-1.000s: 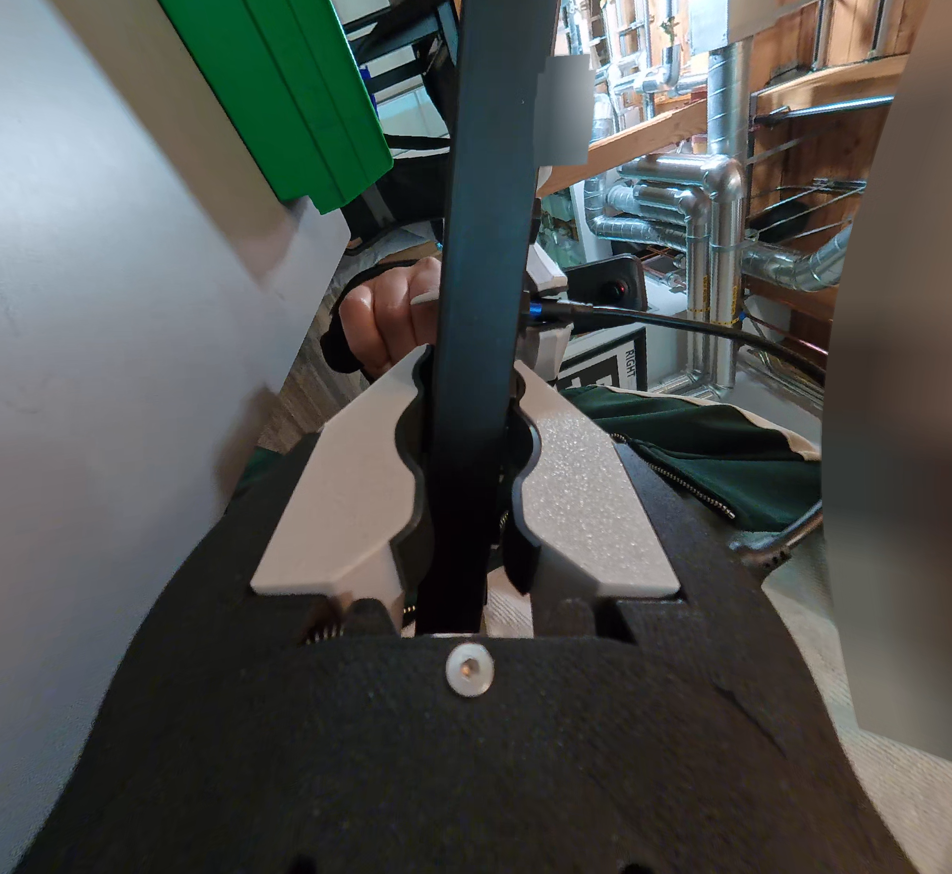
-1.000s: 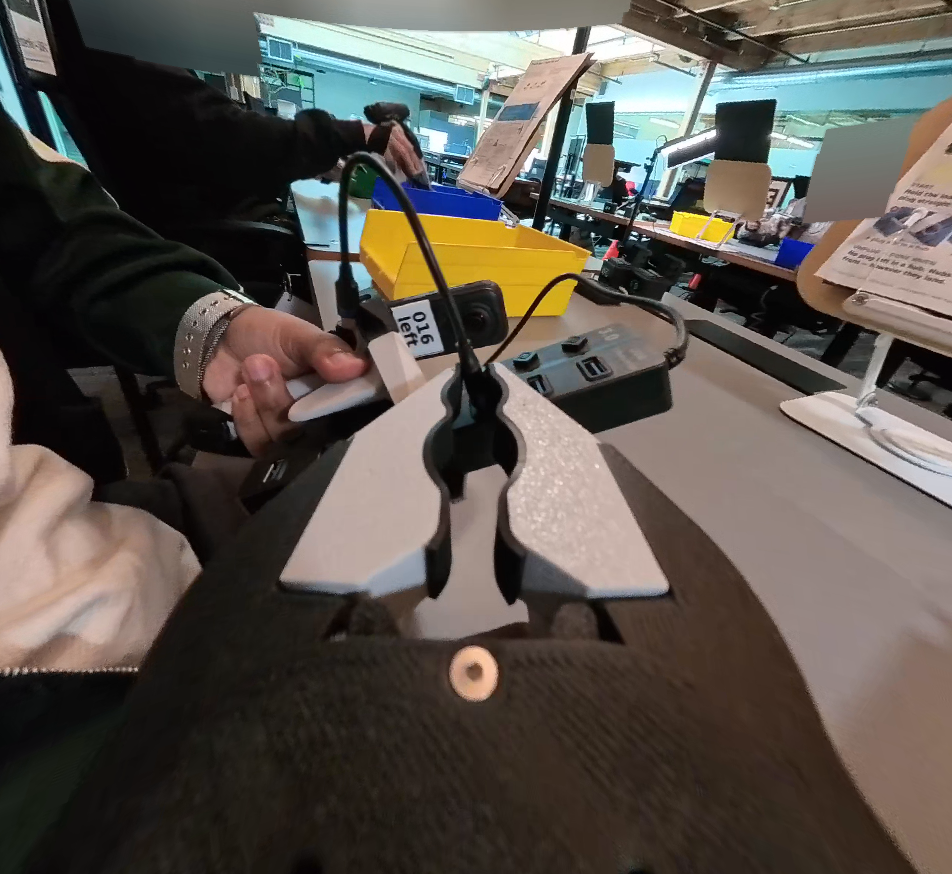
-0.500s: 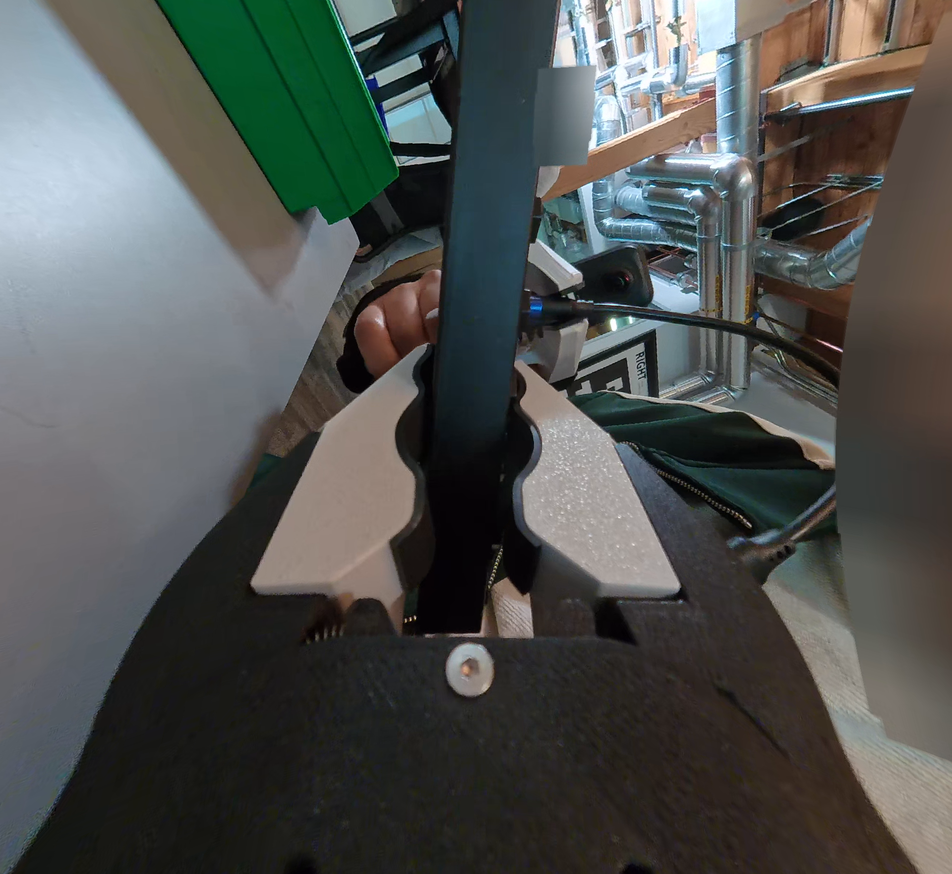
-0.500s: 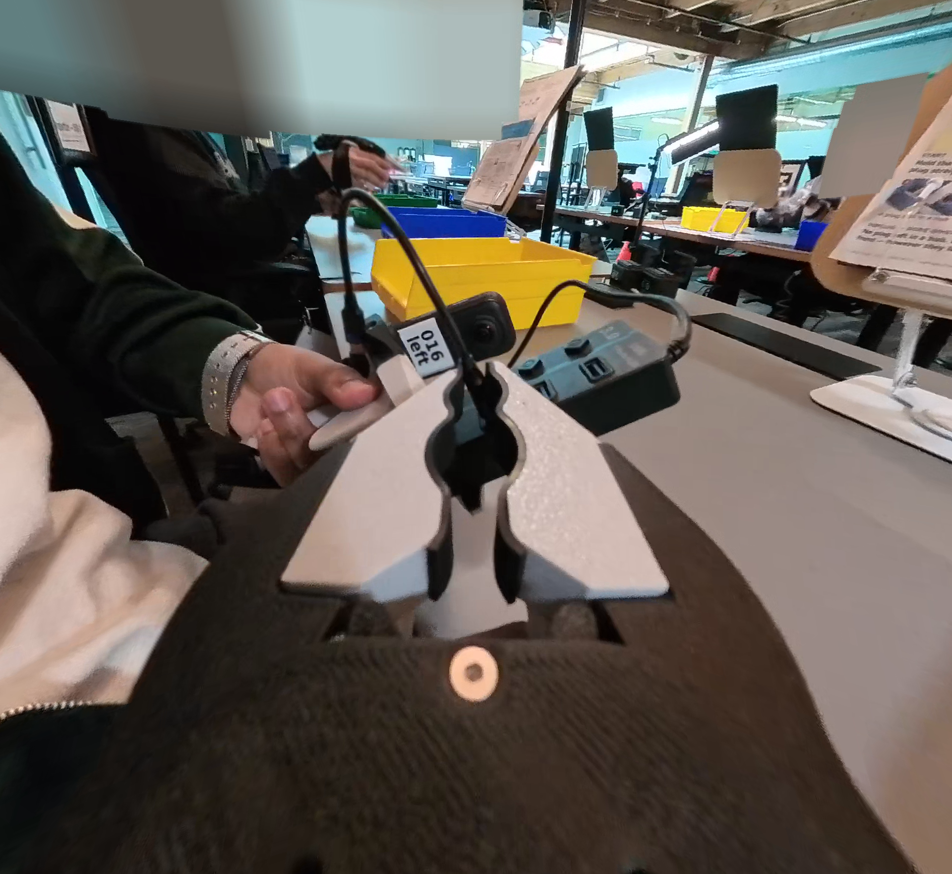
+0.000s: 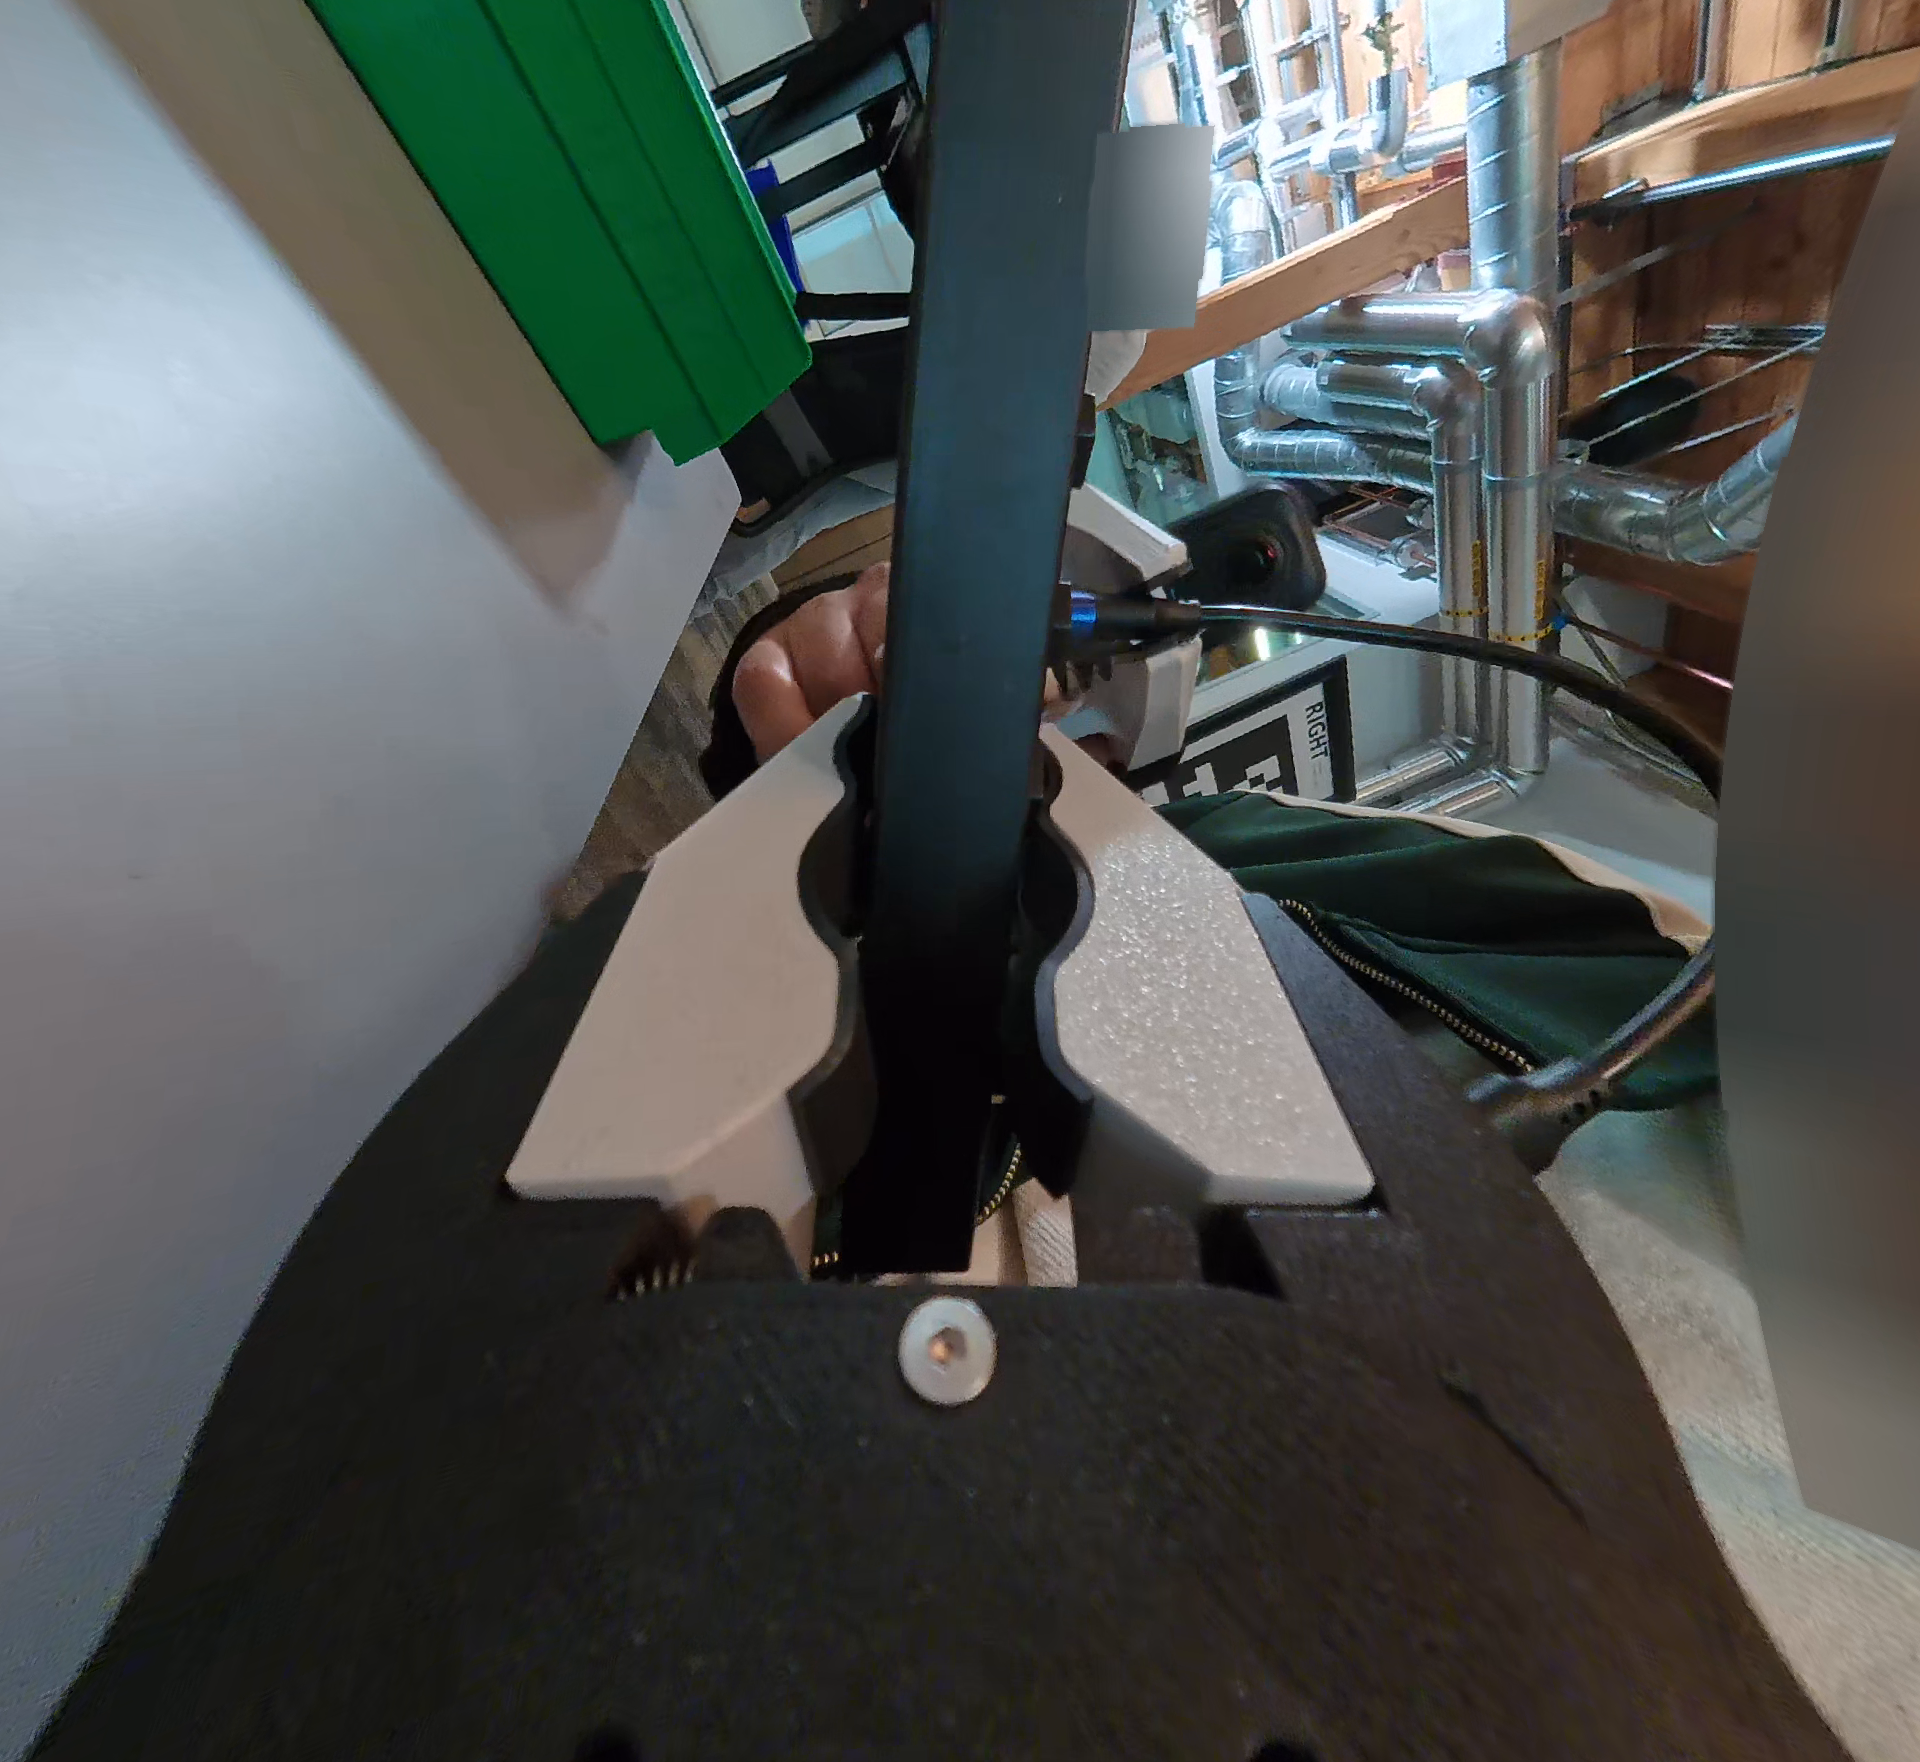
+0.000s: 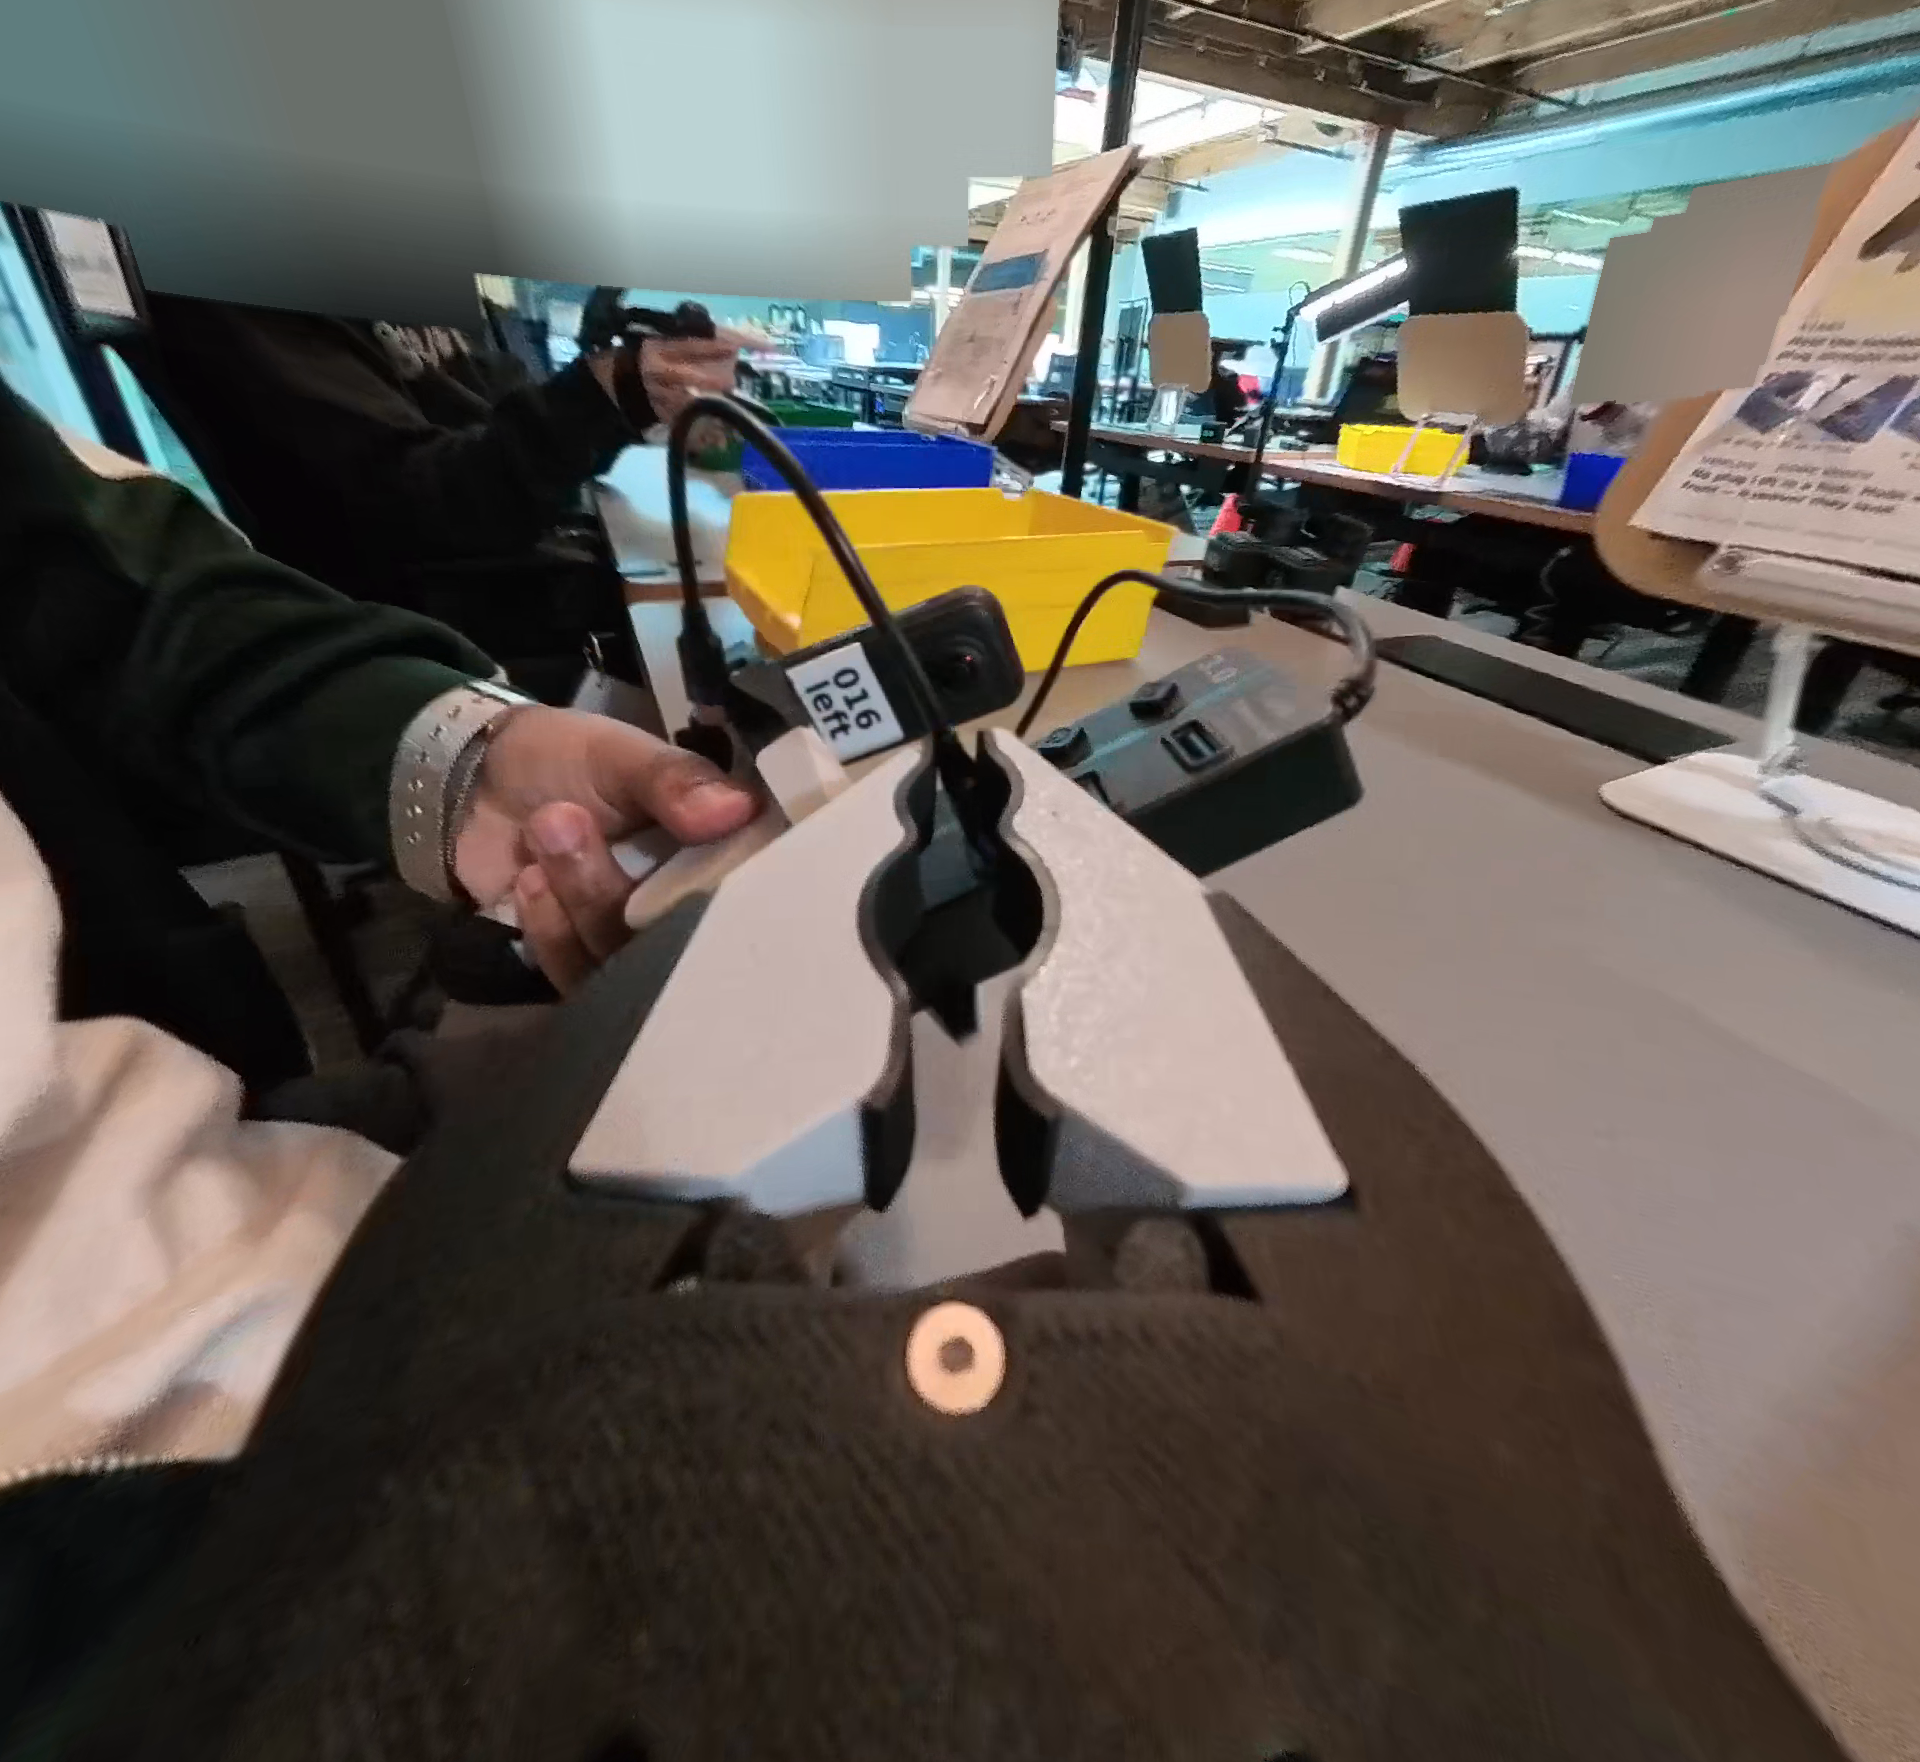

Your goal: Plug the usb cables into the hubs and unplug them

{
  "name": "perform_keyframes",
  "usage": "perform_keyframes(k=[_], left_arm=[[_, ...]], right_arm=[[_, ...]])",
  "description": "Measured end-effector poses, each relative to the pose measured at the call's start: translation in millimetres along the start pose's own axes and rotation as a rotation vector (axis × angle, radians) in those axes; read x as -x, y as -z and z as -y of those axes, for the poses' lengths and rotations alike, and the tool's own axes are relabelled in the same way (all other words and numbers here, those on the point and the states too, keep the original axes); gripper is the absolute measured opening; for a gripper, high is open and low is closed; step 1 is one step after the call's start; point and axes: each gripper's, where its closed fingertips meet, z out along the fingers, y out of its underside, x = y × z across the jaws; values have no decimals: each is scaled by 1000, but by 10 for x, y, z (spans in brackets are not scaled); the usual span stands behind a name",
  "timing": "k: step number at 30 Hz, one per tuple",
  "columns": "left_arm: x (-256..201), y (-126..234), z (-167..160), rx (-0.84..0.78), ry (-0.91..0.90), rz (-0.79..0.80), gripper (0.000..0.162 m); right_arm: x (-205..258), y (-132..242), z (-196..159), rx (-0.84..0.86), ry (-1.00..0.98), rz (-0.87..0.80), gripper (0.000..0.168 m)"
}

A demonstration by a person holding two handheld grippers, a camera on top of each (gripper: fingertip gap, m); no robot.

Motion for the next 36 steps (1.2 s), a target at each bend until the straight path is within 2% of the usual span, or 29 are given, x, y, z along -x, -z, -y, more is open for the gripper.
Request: perform_keyframes(k=[3, 9, 13, 17, 20, 29, 36], left_arm=[[-3, 9, 8, 3, -24, 12, 26], [199, 137, 50, -14, -88, 135, 24], [185, 149, 94, -24, -118, 146, 23], [201, 180, 132, -51, -116, 153, 24], [189, 185, 154, -67, -114, 138, 23], [207, 227, 223, -111, -317, 229, 23], [217, 155, 102, -46, -365, 234, 23]], right_arm=[[5, -3, 18, -26, -66, 29, 5], [29, 39, 159, -72, 169, -17, 1], [-101, 103, 149, -108, 191, -85, 0], [-190, 109, 44, -72, 176, -82, 17], [-165, 70, -75, -24, 182, -58, 25], [-128, -5, -173, 10, 142, -40, 26], [-25, -46, -234, 39, 287, -33, 23]])
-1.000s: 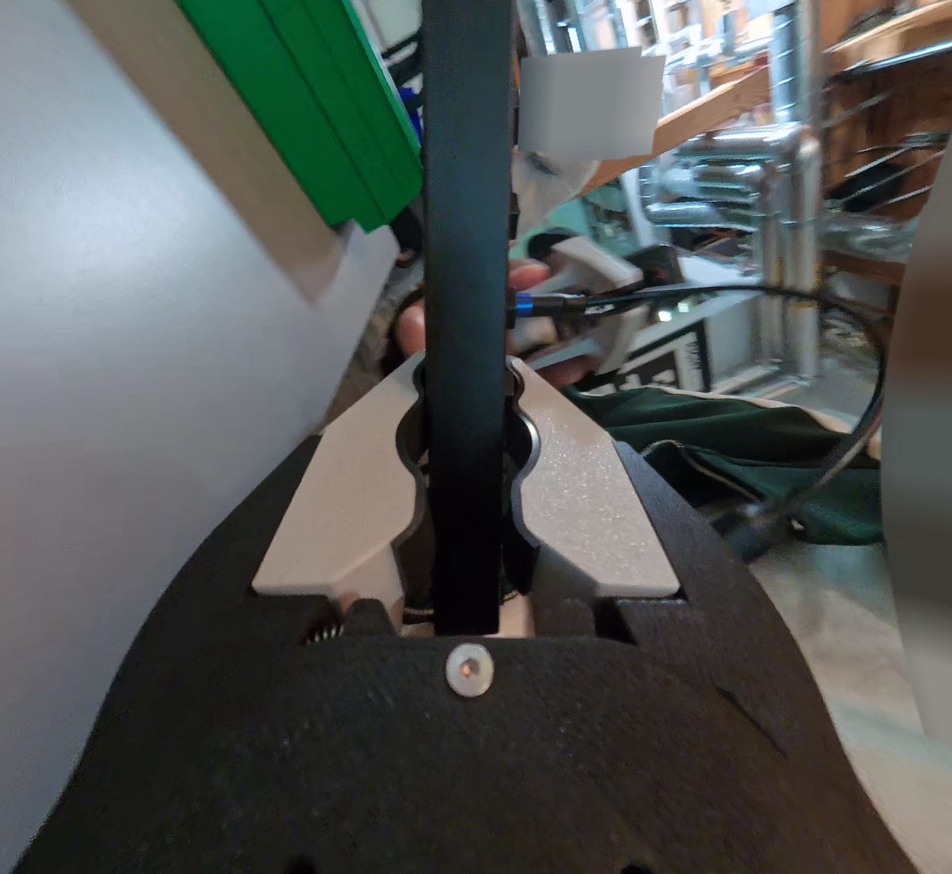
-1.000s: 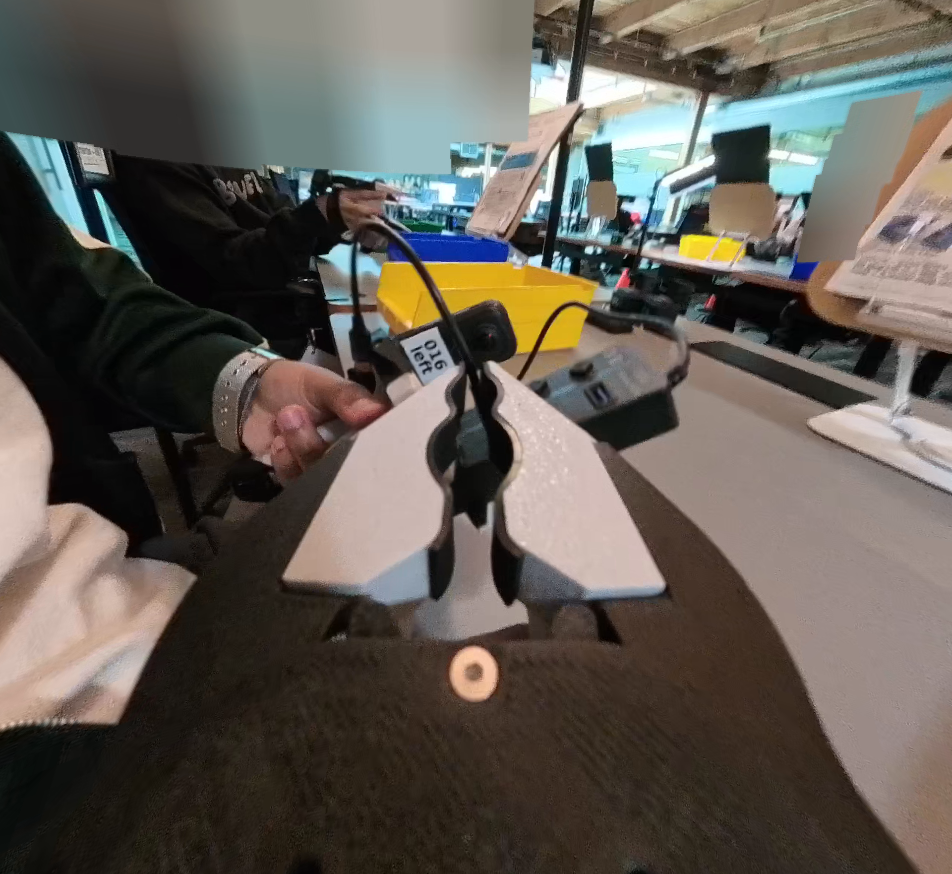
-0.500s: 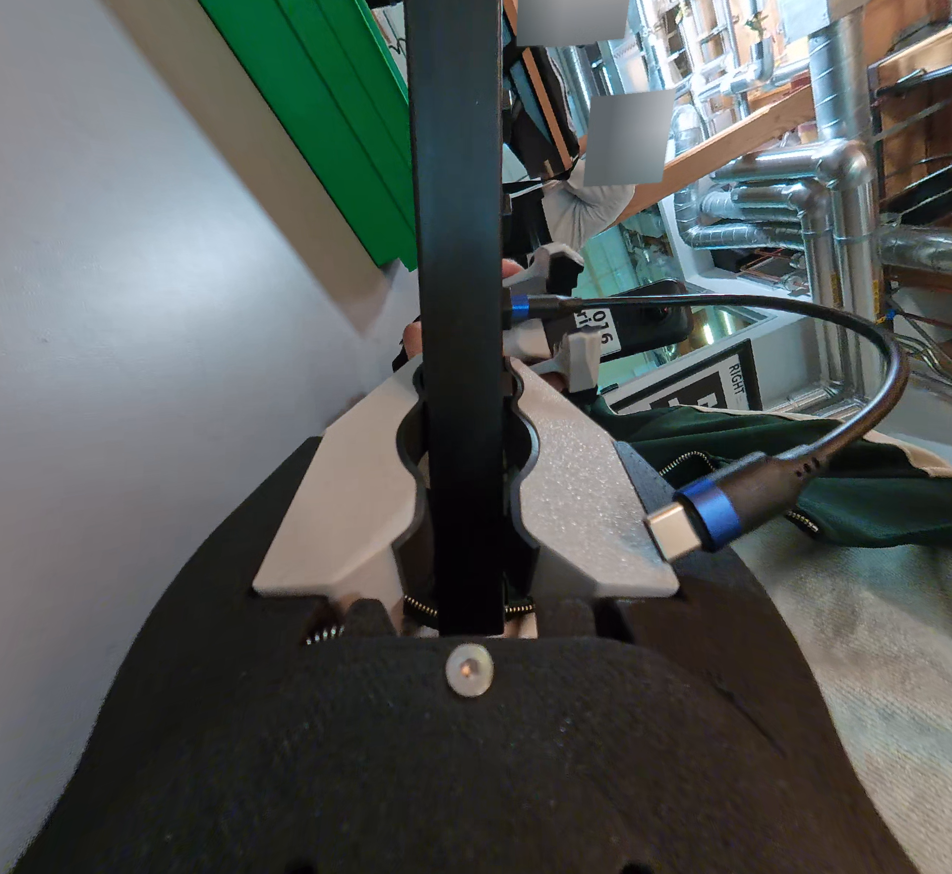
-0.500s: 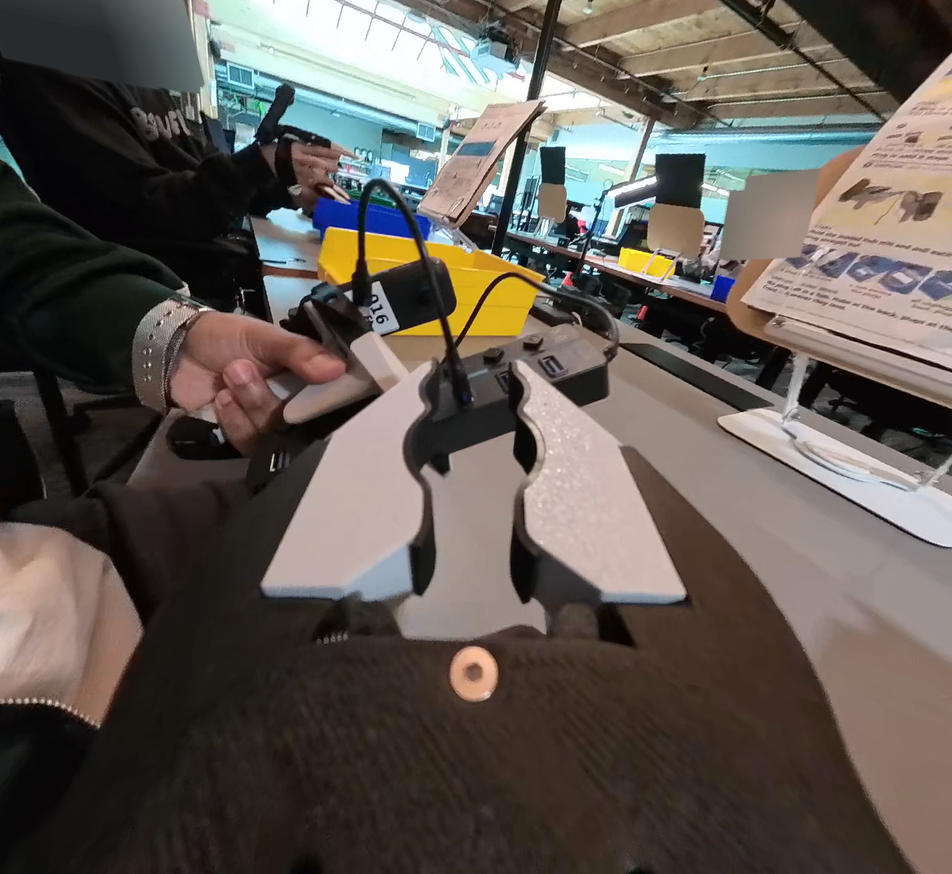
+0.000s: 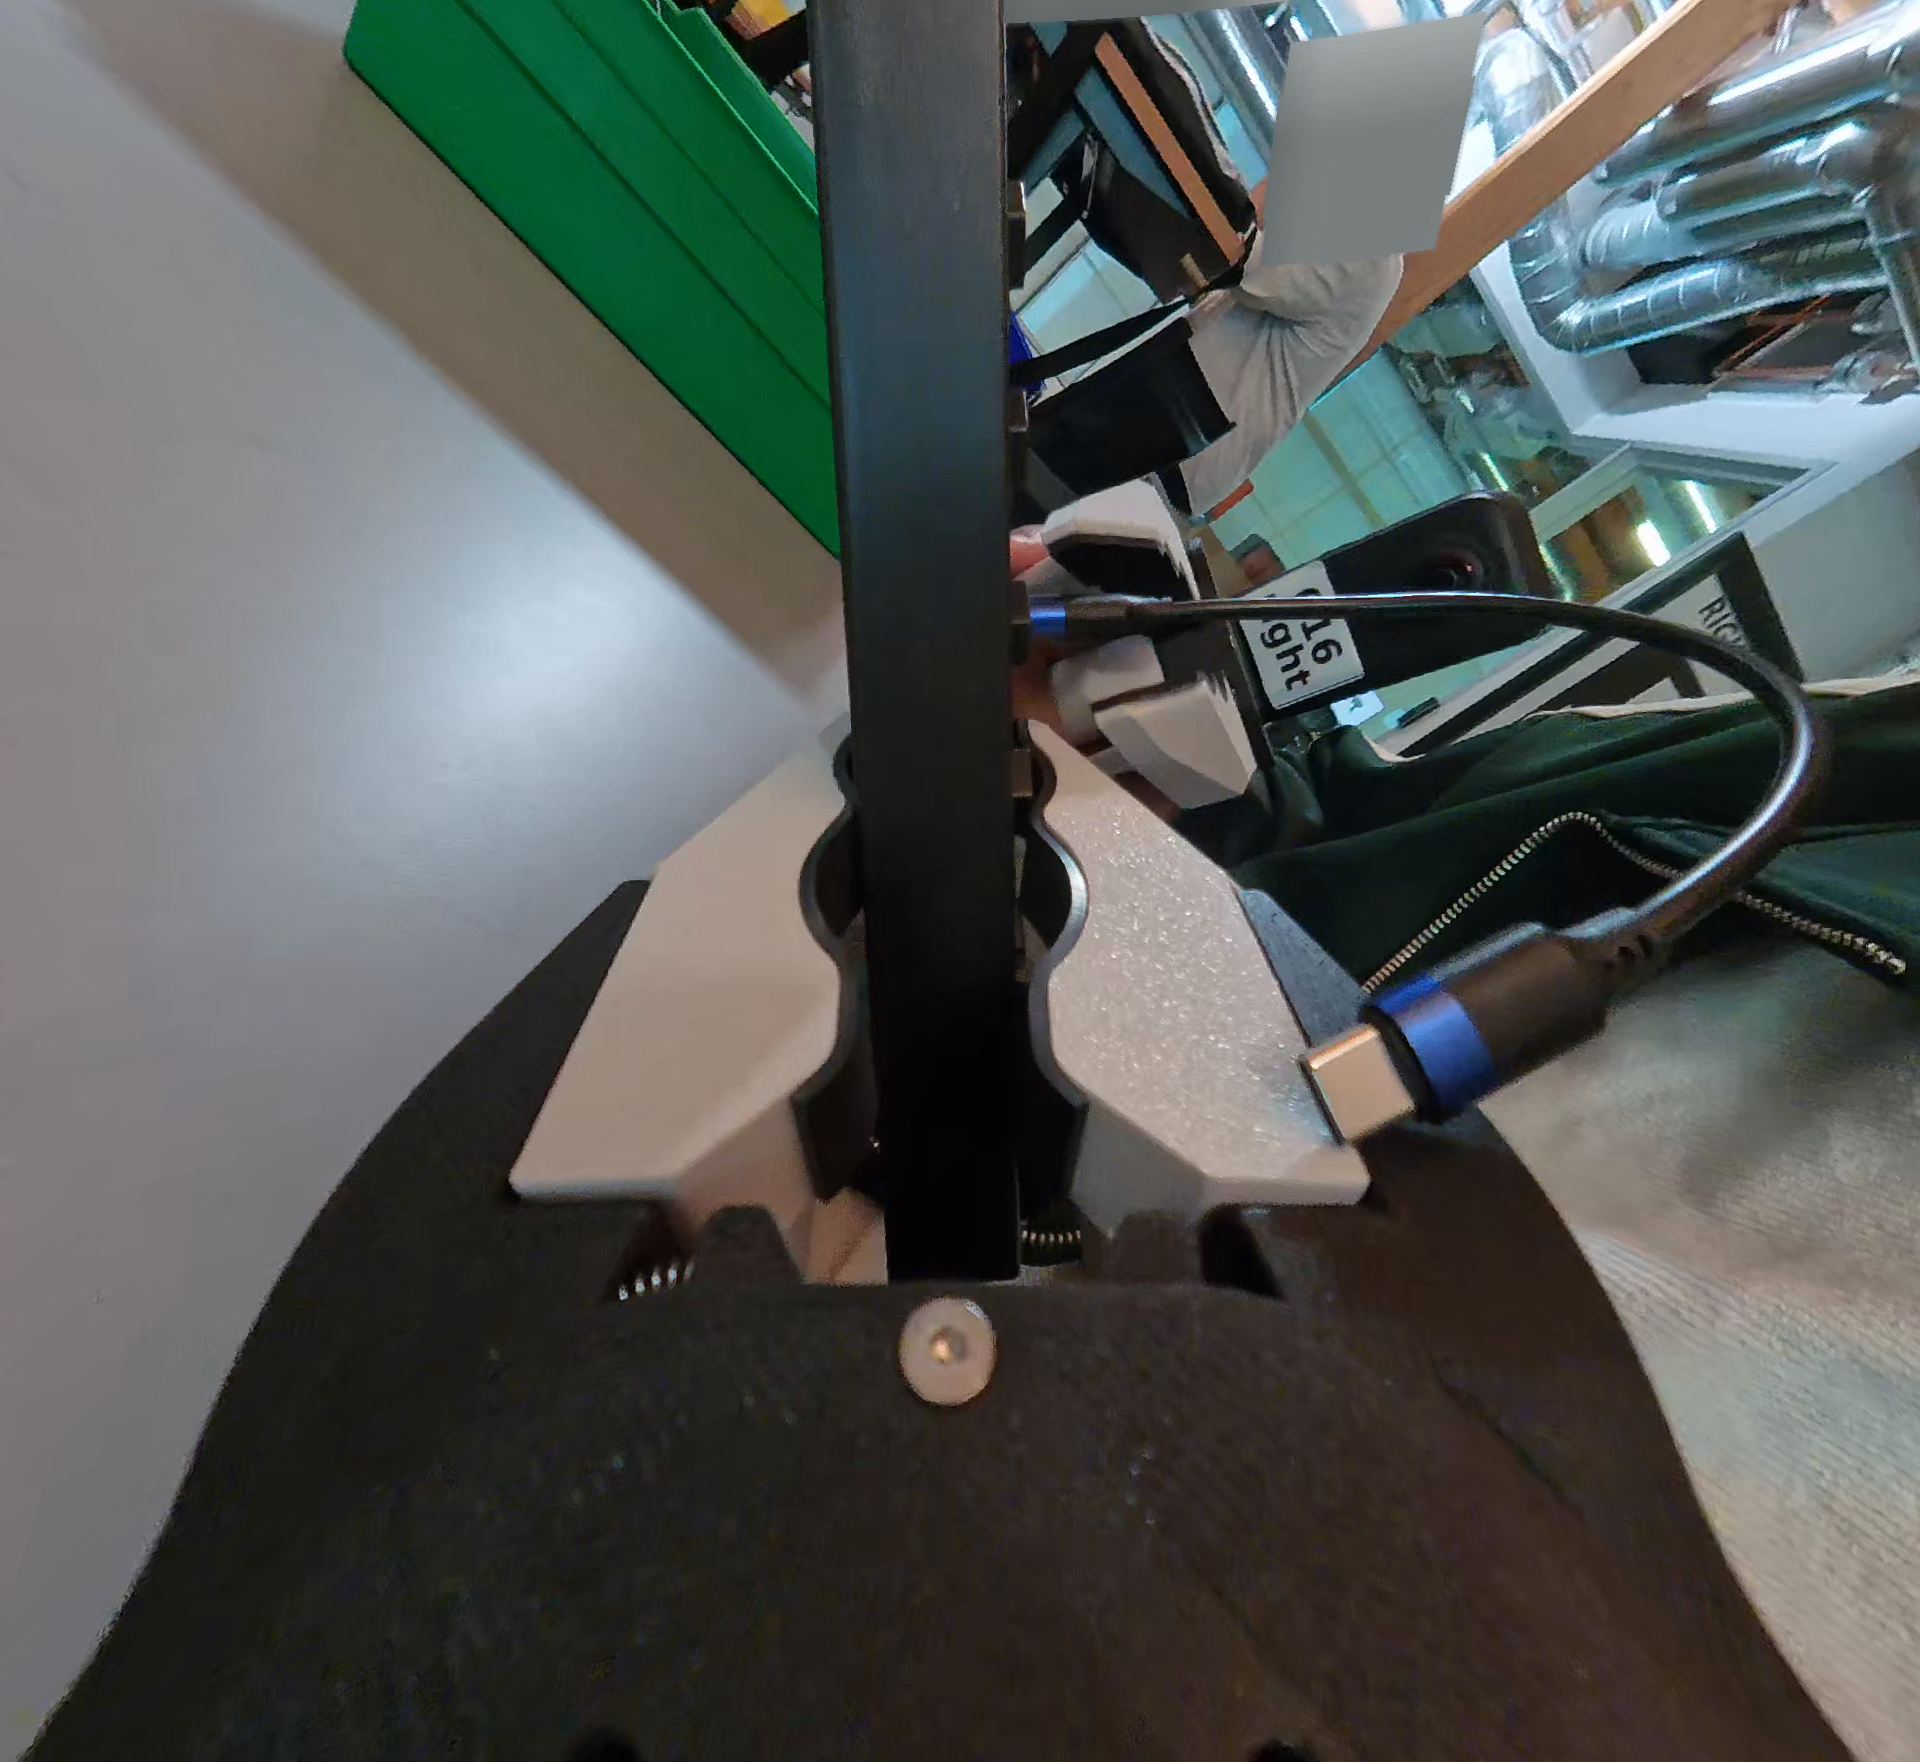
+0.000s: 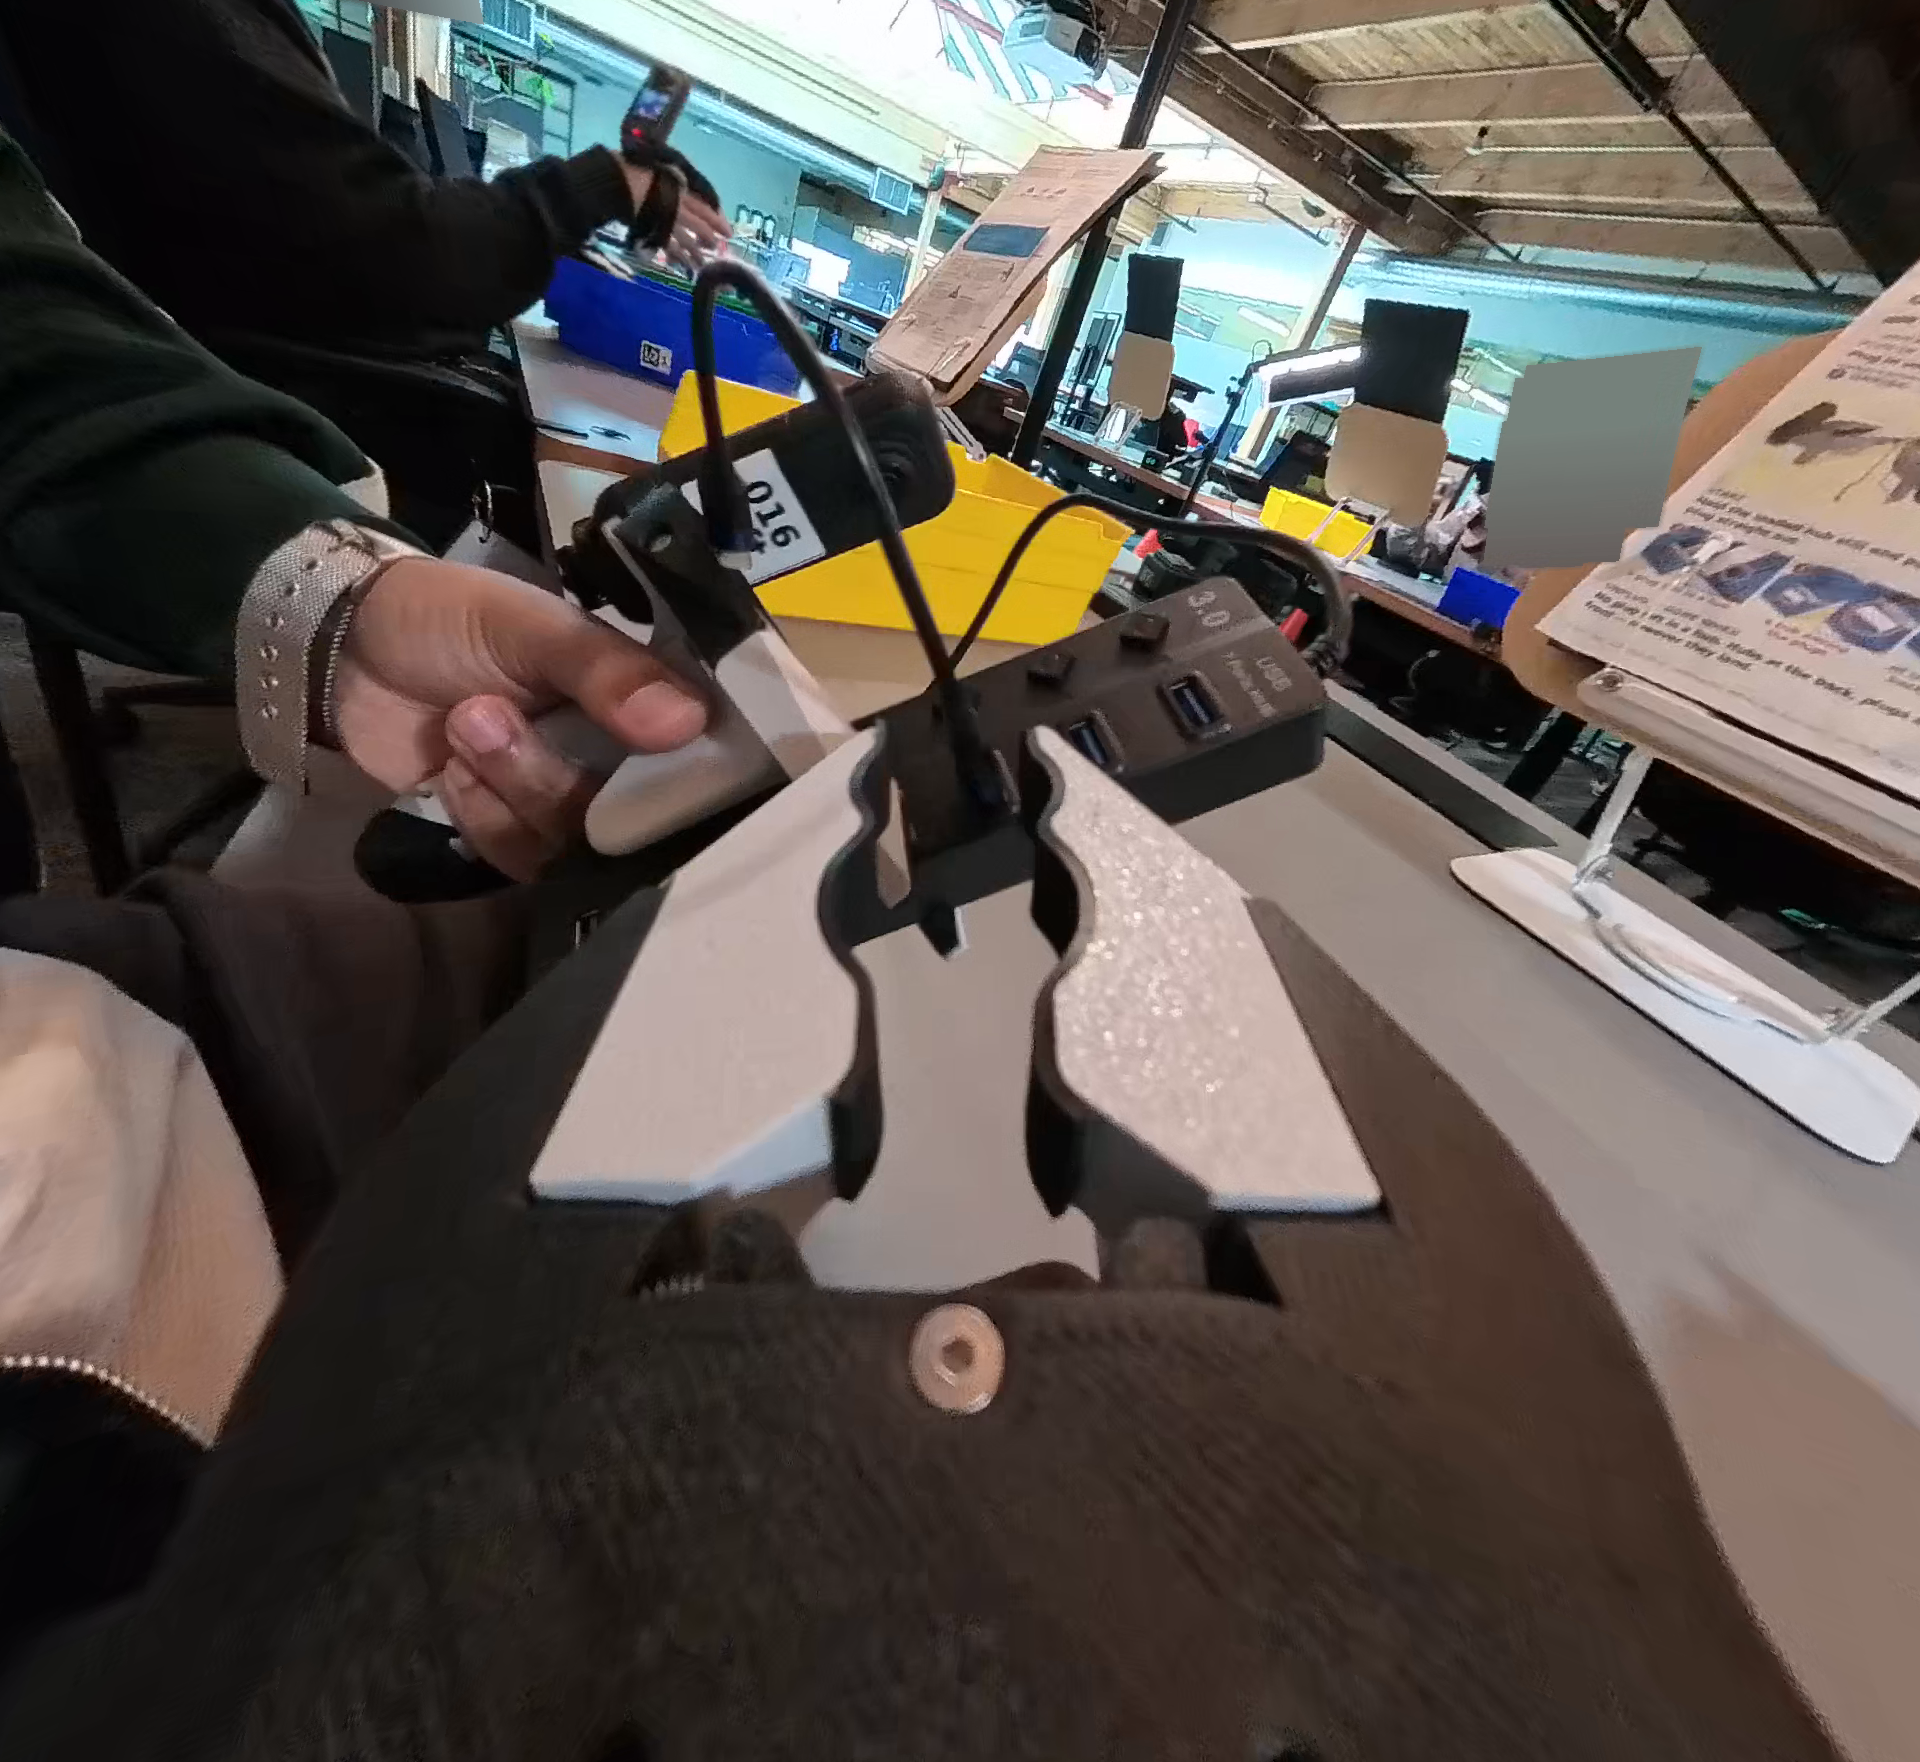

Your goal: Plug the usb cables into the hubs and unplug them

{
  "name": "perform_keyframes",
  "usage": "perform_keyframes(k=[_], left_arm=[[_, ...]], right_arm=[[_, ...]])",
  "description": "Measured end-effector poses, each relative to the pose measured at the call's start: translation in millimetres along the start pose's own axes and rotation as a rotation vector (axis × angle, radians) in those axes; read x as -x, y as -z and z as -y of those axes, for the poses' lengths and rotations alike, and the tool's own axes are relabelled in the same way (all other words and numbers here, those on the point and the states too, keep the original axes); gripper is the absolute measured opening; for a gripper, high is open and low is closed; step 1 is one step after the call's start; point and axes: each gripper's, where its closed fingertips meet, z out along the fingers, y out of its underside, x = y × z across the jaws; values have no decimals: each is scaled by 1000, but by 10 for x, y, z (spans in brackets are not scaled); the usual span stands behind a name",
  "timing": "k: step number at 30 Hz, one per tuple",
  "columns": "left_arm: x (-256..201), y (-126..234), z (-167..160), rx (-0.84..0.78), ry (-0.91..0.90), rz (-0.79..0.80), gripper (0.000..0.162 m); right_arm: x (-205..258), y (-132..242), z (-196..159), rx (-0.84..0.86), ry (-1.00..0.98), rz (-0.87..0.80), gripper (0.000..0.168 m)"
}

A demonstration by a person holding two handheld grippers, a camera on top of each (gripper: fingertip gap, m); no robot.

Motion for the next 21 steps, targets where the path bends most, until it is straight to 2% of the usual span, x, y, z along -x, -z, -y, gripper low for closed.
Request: perform_keyframes(k=[3, 7, 12, 13, 18, 21], left_arm=[[-18, -9, -16, 15, -29, 0, 23], [-81, -26, -64, 50, 31, -55, 23], [-132, -50, -128, 91, 62, -91, 24], [-138, -49, -132, 94, 76, -99, 24], [-141, -39, -149, 99, 165, -148, 23], [-100, -38, -141, 77, 286, -175, 23]], right_arm=[[-51, 18, 9, -6, -6, -17, 20], [-38, 22, 4, -4, 16, -10, 21], [51, 19, -9, 10, 105, 15, 12], [62, 17, -10, 13, 121, 16, 7], [69, 2, -41, 45, 144, 10, 6], [70, -14, -87, 102, 141, 8, 6]])
